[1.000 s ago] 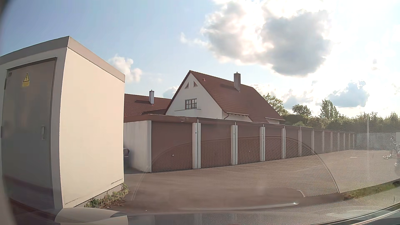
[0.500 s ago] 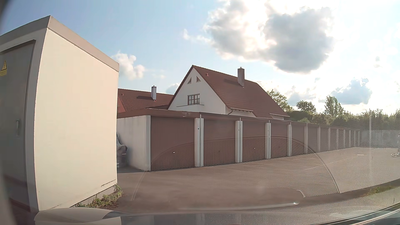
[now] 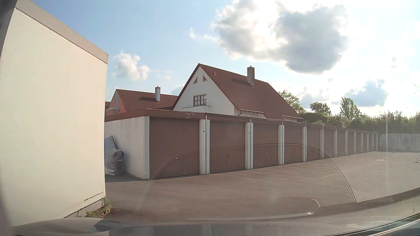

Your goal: Follow the waypoints while adhering to traffic rules and regulations

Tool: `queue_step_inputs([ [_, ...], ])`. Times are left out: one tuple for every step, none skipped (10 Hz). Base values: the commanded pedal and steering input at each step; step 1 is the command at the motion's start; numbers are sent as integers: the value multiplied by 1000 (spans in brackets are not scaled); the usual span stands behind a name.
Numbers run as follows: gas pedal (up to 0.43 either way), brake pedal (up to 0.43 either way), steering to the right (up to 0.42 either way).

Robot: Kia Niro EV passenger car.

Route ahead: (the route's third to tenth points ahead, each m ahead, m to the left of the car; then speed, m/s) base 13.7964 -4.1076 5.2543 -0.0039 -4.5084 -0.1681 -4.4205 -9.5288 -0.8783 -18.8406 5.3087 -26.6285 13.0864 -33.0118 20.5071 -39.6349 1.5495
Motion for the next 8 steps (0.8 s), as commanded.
queue_step_inputs([
  [0,12,116],
  [0,12,129],
  [0,12,133],
  [0,12,133],
  [0,12,134],
  [0,12,142],
  [0,12,161],
  [0,12,186],
])
